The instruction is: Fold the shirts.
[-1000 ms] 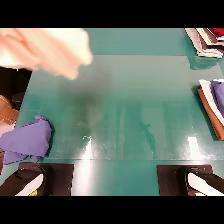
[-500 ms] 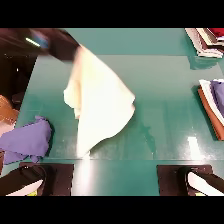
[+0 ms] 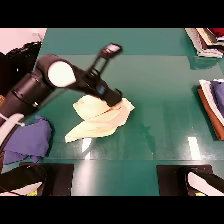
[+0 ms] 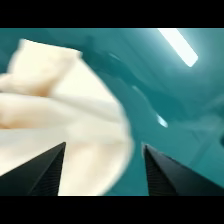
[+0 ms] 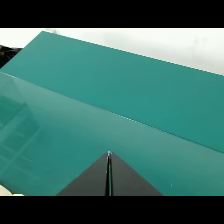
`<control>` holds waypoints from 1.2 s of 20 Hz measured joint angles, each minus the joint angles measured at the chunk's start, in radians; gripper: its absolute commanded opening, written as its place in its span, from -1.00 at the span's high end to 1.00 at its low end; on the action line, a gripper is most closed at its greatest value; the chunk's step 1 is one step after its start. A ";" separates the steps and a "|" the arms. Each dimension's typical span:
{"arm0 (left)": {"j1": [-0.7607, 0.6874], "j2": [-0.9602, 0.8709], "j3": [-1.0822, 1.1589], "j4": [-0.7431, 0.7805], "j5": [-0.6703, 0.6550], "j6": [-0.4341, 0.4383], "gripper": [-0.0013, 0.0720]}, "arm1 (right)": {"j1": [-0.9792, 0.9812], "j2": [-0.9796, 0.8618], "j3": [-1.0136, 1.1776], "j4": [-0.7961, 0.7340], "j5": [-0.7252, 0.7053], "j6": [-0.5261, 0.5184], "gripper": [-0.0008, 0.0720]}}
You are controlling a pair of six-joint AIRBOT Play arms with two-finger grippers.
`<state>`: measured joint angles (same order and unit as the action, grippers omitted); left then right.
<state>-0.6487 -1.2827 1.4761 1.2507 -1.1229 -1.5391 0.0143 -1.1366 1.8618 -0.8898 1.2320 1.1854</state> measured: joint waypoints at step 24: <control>0.619 -0.009 -0.673 -0.361 0.325 0.274 0.30 | 0.000 -0.077 -0.001 0.000 0.109 0.032 0.93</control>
<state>-0.0299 -1.2919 0.8036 0.8898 -0.7975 -1.2652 0.0143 -1.2137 1.8606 -0.8902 1.3411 1.2179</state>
